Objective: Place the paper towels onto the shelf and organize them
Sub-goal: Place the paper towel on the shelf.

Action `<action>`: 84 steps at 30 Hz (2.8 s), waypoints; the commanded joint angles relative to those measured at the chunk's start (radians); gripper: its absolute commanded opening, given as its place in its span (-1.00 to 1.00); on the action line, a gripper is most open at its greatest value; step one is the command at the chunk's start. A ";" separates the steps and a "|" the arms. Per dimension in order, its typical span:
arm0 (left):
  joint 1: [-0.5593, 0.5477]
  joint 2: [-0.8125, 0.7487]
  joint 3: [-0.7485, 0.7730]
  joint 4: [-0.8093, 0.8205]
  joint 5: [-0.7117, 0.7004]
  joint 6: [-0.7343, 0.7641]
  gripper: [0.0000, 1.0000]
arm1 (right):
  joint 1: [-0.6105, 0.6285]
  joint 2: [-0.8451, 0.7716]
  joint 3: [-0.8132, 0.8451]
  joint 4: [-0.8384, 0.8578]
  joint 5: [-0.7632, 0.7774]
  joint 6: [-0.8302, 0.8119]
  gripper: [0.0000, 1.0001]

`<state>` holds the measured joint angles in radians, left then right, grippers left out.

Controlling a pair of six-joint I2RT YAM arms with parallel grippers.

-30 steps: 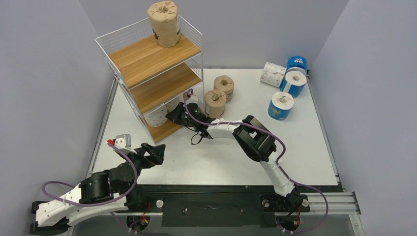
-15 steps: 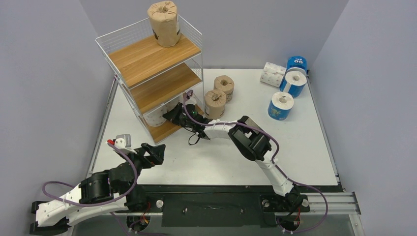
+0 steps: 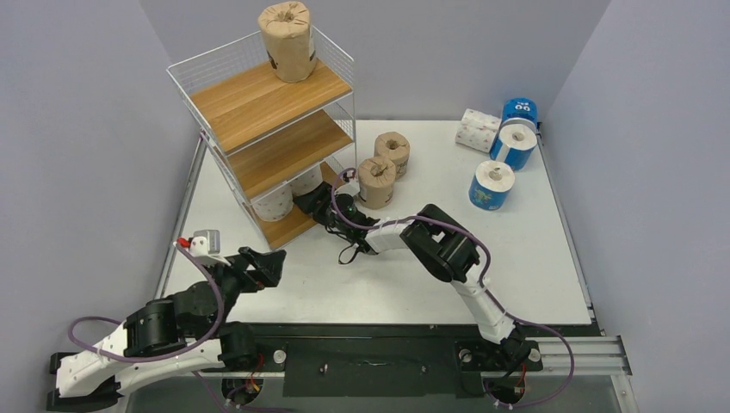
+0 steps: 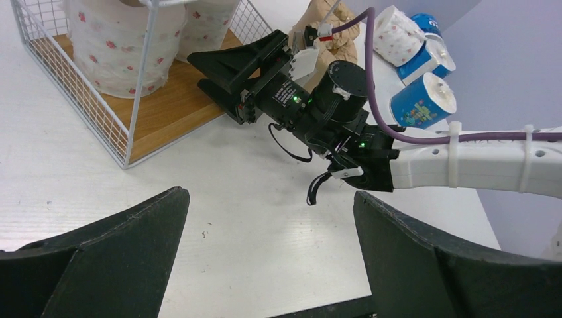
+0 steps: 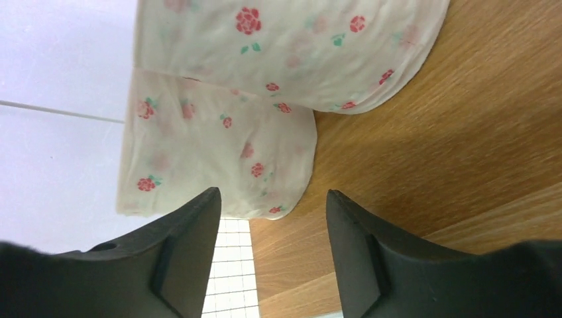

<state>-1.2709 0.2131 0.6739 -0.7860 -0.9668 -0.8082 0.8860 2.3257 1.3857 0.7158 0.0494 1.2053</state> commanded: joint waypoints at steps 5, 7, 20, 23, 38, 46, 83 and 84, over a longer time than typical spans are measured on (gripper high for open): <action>0.000 0.082 0.170 -0.173 -0.113 -0.012 0.95 | 0.004 -0.120 0.017 -0.013 -0.037 -0.062 0.20; -0.001 0.084 0.197 -0.200 -0.182 -0.008 0.94 | 0.003 -0.128 0.021 -0.064 -0.040 -0.090 0.20; -0.004 0.084 0.155 0.608 -0.442 0.854 0.94 | 0.006 -0.157 -0.077 0.043 0.016 -0.214 0.26; -0.004 0.146 0.177 0.701 -0.430 0.960 0.91 | -0.005 -0.105 -0.012 0.026 -0.035 -0.169 0.20; -0.004 0.194 0.190 0.578 -0.370 0.827 0.83 | -0.014 0.000 0.167 -0.083 0.001 -0.057 -0.20; -0.004 0.224 0.178 0.530 -0.338 0.753 0.88 | -0.004 0.058 0.278 -0.147 -0.034 -0.041 -0.18; -0.002 0.189 0.151 0.456 -0.319 0.662 0.92 | -0.123 -0.148 -0.008 0.003 0.117 -0.047 -0.17; -0.002 0.188 0.151 0.454 -0.319 0.661 0.92 | -0.123 -0.136 -0.002 0.005 0.124 -0.042 -0.17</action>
<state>-1.2709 0.4114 0.8234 -0.3252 -1.2991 -0.1314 0.7868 2.2173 1.3403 0.6537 0.0719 1.1568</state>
